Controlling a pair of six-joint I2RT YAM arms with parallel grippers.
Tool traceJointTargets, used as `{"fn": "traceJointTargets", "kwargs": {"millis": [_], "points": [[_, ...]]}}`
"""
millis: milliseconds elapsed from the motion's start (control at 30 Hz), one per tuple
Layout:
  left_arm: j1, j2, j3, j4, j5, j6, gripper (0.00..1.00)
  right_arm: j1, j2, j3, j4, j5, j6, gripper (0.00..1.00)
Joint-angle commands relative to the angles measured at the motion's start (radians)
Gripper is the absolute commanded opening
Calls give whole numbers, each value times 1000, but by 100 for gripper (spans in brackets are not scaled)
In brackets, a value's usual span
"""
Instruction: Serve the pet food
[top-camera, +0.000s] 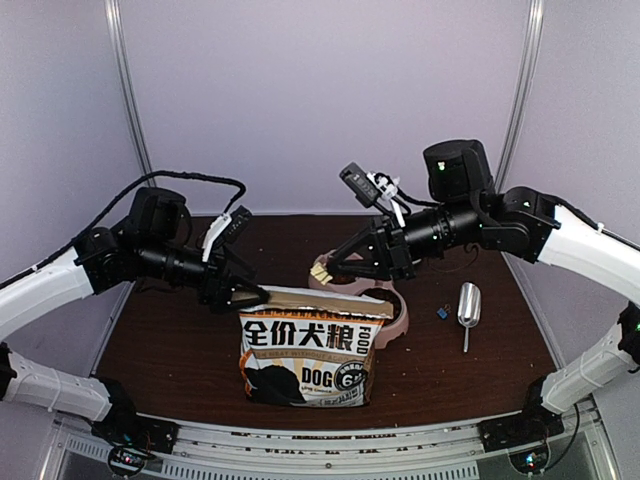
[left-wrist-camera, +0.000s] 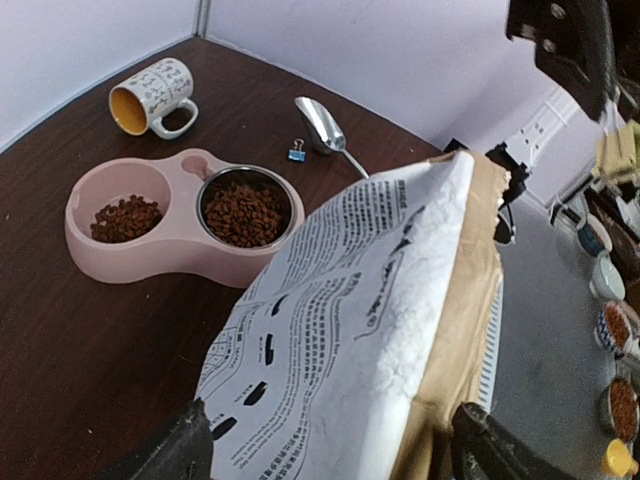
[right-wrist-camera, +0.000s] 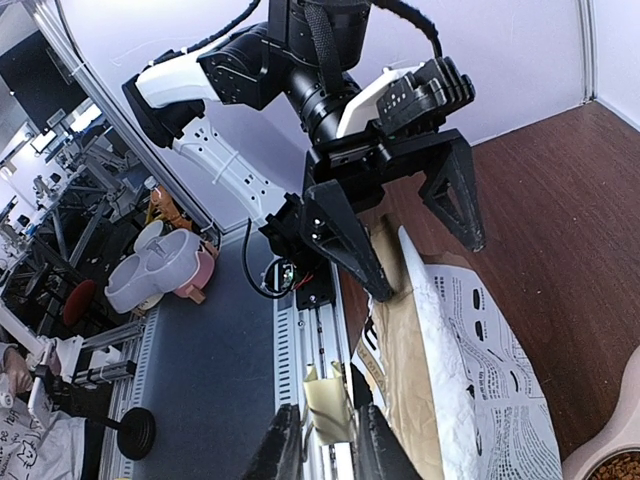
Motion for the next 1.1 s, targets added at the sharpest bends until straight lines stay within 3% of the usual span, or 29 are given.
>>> {"fn": "traceJointTargets", "kwargs": {"millis": [0,300,600,1067], "points": [[2,-2,-22,14,84,45,78,-1,-3,33,-21,25,-16,0],[2,-8,-50,1,121,86,51,10,87,146,-165,107,-62,0],[2,-20,-47,2,191,147,2,45,253,345,-350,183,-151,0],[2,-26,-57,14,214,178,0,68,459,577,-536,211,-234,0]]}}
